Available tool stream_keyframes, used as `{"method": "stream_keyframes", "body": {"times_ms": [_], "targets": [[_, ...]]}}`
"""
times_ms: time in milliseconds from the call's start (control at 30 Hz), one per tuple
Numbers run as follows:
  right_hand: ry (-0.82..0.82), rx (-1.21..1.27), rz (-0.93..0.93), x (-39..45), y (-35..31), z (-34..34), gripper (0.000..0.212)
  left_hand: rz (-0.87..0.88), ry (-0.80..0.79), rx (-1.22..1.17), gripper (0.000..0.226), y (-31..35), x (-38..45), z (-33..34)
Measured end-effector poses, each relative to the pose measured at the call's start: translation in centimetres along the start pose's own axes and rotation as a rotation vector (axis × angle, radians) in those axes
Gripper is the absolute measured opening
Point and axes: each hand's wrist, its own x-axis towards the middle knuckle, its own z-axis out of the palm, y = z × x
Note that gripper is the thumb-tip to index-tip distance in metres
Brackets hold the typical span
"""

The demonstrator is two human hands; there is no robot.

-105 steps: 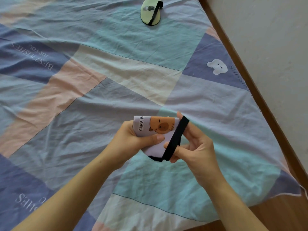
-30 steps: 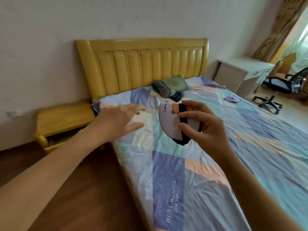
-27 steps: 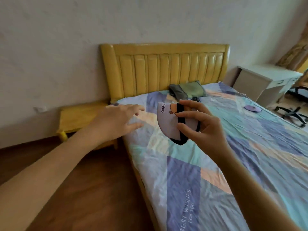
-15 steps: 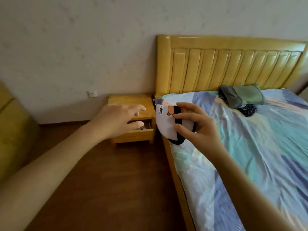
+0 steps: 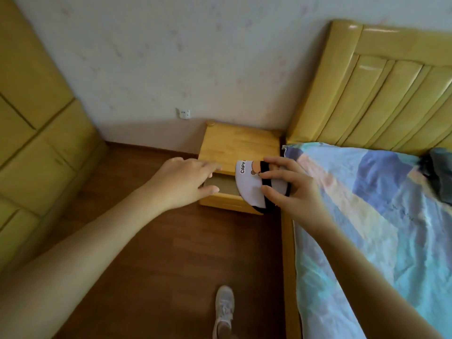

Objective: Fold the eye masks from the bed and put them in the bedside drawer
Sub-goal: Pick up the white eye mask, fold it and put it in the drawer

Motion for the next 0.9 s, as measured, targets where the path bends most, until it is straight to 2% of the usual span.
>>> {"method": "stream_keyframes", "body": {"times_ms": [200, 333, 433, 667, 800, 900], "targets": [[-0.158, -0.003, 0.075, 11.2, 9.6, 3.1, 0.020, -0.089, -0.045, -0.019, 0.049, -6.8, 8.9, 6.1], [-0.312, -0.024, 0.119, 17.0, 16.2, 6.9, 0.018, -0.119, -0.117, -0.039, 0.047, -11.7, 13.8, 12.5], [-0.348, -0.007, 0.192, 19.9, 21.0, 10.3, 0.018, -0.116, -0.169, -0.063, 0.046, -14.6, 16.9, 17.5], [-0.399, -0.063, 0.363, 22.4, 33.1, 17.8, 0.020, -0.116, -0.299, -0.136, 0.045, -19.9, 21.9, 28.4], [-0.347, -0.036, 0.547, 21.7, 39.6, 21.5, 0.021, -0.133, -0.328, -0.191, 0.045, -21.8, 24.1, 34.1], [-0.380, 0.013, 0.656, 20.6, 43.4, 24.0, 0.025, -0.138, -0.359, -0.230, 0.045, -22.3, 25.2, 37.8]]}}
